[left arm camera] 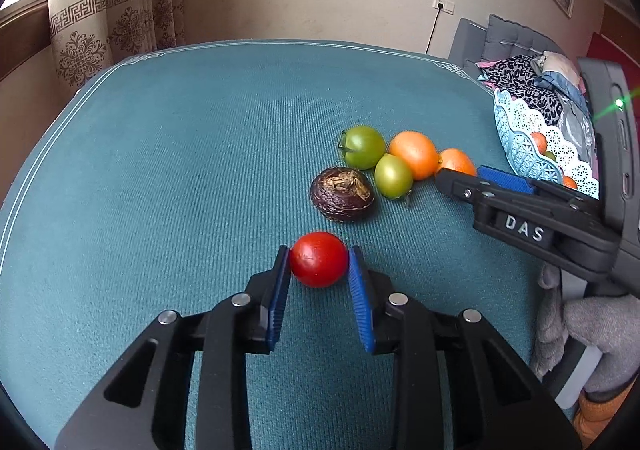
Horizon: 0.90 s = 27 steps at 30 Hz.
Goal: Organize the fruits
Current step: 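Grasp second red tomato with left gripper while right gripper approaches oval orange, then close right gripper on oval orange while left gripper holds red tomato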
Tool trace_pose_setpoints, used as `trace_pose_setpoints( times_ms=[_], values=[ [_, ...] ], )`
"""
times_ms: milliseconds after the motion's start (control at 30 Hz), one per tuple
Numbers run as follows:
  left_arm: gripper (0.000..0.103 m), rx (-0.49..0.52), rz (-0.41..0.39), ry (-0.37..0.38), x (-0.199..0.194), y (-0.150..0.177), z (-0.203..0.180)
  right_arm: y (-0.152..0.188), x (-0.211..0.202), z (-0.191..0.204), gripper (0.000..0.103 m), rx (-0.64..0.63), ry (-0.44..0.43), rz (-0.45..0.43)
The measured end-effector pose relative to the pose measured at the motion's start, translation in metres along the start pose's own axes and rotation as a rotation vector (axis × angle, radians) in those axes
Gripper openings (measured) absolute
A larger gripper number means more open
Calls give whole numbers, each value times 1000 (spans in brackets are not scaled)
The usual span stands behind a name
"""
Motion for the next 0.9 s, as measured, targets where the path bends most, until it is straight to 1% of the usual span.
trace_pose_setpoints(
  times_ms=[100,233,267,567,900],
  values=[
    [30,-3,2,2,1,0,0,-3,3,-2,53,7,-12,-6],
    [30,-6,3,6,2,0,1,-3,2,-1,44,8,-28,-5],
    [30,-6,4,6,2,0,1,-3,2,0,43,7,-28,-6],
    [30,-2,0,0,1,0,0,2,-13,-1,43,34,-36,-17],
    [30,8,-20,-13,-6,-7,-3,1,-42,-4,43,72,-55,-69]
  ],
)
Point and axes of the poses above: each gripper's, at about its wrist camera, not at the fingertips, and x roughly the way its jaws point, z to its left, y to its underside, the point moved 2 cm from there along x, roughly the way its jaws point, and after that the axes turned 13 degrees about -z, right-handed, at the moved point
